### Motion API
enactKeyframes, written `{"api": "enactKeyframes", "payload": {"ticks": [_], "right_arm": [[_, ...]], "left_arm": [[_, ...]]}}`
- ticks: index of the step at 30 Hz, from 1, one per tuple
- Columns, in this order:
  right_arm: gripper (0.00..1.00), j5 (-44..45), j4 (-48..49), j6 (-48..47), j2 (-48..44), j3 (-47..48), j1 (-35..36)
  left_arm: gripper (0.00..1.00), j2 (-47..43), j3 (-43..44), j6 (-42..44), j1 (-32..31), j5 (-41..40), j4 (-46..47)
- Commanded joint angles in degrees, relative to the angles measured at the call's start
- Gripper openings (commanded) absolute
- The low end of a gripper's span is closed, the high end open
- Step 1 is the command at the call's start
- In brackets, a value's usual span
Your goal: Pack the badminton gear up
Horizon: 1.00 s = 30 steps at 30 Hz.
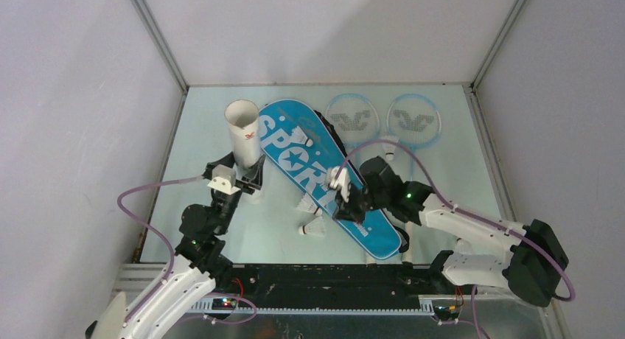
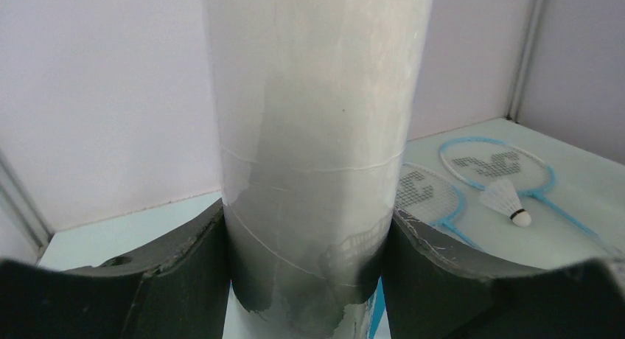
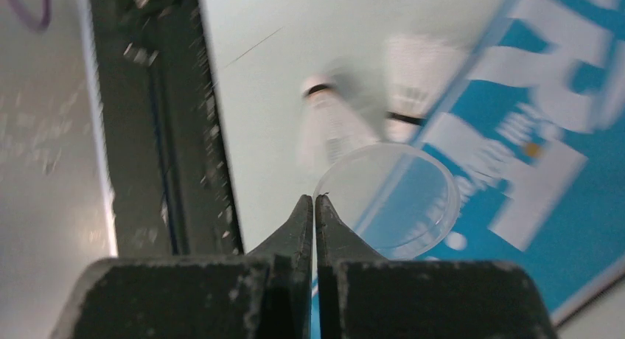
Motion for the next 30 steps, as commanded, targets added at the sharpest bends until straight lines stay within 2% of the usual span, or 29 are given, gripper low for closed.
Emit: {"api": "enactKeyframes", "payload": {"ticks": [1,5,9,15,19,21,22,24,30], "right_arm": [[0.00,-7.34,-9.30,-17.62,2.36,2.44,8.28],[0.00,-4.96,-13.66,-21.62,5.18,2.44,12.63],[0.00,-3.86,-14.59,-21.84,10.00,2.82,13.51],[0.00,-0.85,-12.45,-21.83,17.65,5.00,14.42],[0.01,2.20,-9.64,-21.50,19.11,5.39,14.71],[0.13,1.90,-9.93,-21.88,18.23,5.42,14.77],[0.25,1.23,-10.17,-22.11,17.15,5.43,14.78],[0.37,-0.26,-11.57,-22.72,15.12,5.43,14.79],[0.50,-4.30,-10.29,-22.91,8.08,4.90,14.79]], "left_arm": [[0.34,-0.90,0.55,-3.27,-0.05,-7.52,2.54],[0.33,-0.44,0.44,-3.09,-0.05,-7.42,2.27],[0.33,-0.03,0.53,-2.95,-0.05,-7.36,2.03],[0.34,-0.04,0.65,-3.15,-0.05,-7.71,1.72],[0.34,-0.27,0.97,-3.10,-0.05,-8.08,0.82],[0.34,-0.48,1.12,-3.12,-0.03,-8.37,0.25],[0.35,-0.55,1.17,-3.21,-0.05,-8.62,0.14],[0.39,-0.68,1.33,-3.38,-0.05,-9.17,-0.63],[0.42,-1.01,1.50,-3.57,-0.05,-8.21,-1.20]]}}
